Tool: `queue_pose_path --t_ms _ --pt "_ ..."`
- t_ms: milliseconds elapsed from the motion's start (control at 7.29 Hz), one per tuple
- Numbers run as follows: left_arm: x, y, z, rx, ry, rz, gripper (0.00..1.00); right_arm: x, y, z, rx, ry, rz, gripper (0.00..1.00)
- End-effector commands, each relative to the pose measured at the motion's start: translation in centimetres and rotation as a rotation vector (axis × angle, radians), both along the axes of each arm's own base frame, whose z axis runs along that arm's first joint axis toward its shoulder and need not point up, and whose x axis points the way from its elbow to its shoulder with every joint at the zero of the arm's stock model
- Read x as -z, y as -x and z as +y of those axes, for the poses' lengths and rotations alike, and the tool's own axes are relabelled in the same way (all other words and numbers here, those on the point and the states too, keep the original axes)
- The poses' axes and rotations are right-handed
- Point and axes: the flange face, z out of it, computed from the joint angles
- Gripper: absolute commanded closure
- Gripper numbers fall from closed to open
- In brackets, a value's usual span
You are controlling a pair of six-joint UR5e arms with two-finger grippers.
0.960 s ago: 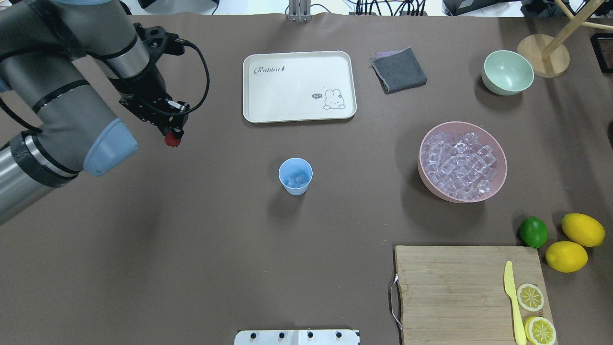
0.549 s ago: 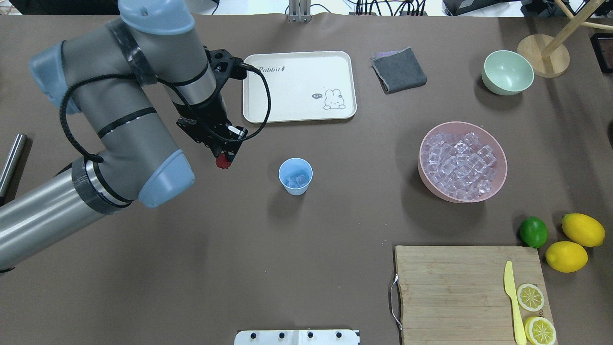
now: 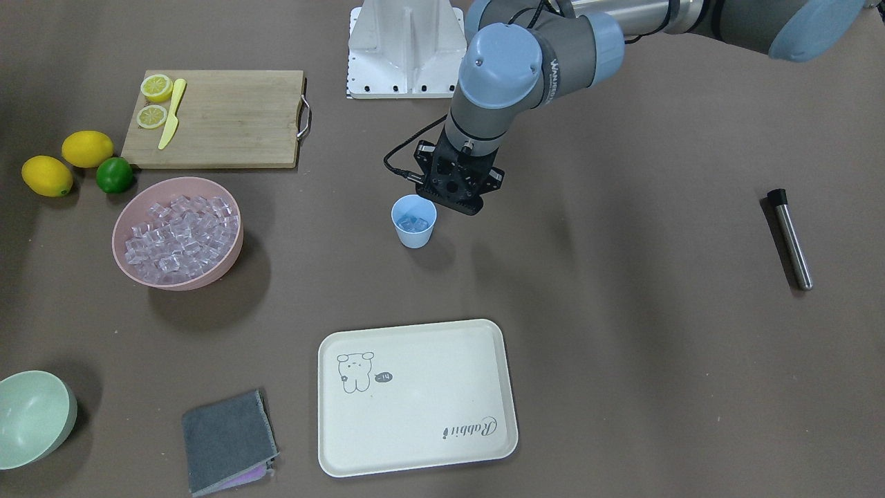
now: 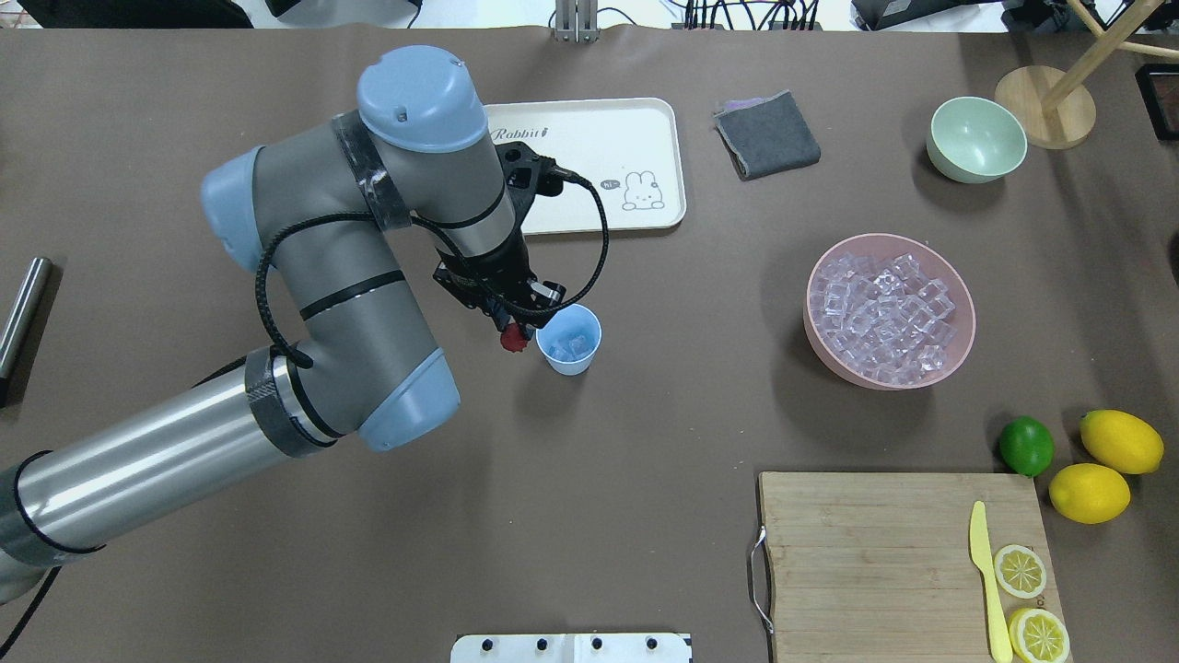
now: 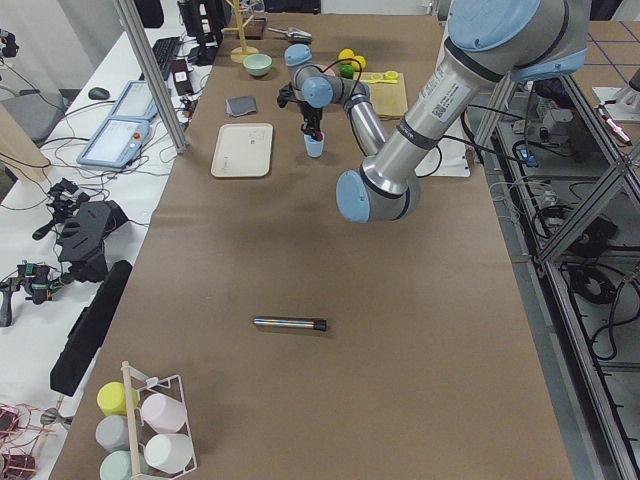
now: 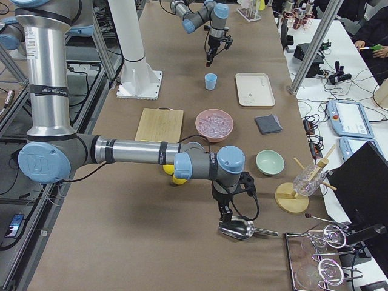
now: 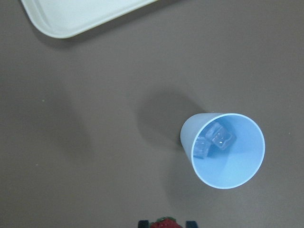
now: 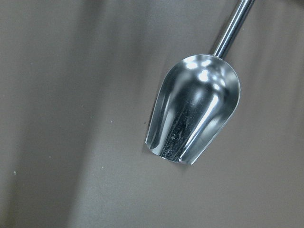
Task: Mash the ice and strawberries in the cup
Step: 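Lift the strawberry with the left gripper and carry it over the cup, then open the left gripper to drop the strawberry into the cup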
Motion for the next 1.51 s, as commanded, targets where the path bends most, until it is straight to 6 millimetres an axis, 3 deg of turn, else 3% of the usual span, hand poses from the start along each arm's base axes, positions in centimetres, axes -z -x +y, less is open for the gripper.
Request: queue_pose_path --t_ms 0,686,823,1097,1372 --pt "1.3 -3.1 0.8 0.019 -0.023 0.017 0.71 0.0 -0.1 0.4 -0.002 0.000 0.000 0.01" --pt "0.1 -4.5 -0.6 0.027 -0.052 0.057 0.69 -0.2 -0.4 0.9 0.004 -0.004 0.000 0.01" --pt "0.0 -4.5 -0.7 0.040 -0.056 0.049 0.05 -0.4 -0.5 1.0 0.003 0.000 0.002 0.01" --pt "0.3 -4.0 -1.0 0.085 -0.022 0.049 0.03 -0.8 -0.4 1.2 0.002 0.010 -0.004 0.01" --pt "-0.1 -1.9 -3.0 0.119 -0.017 0.048 0.03 -0.9 -0.4 1.0 0.003 0.014 -0.005 0.01"
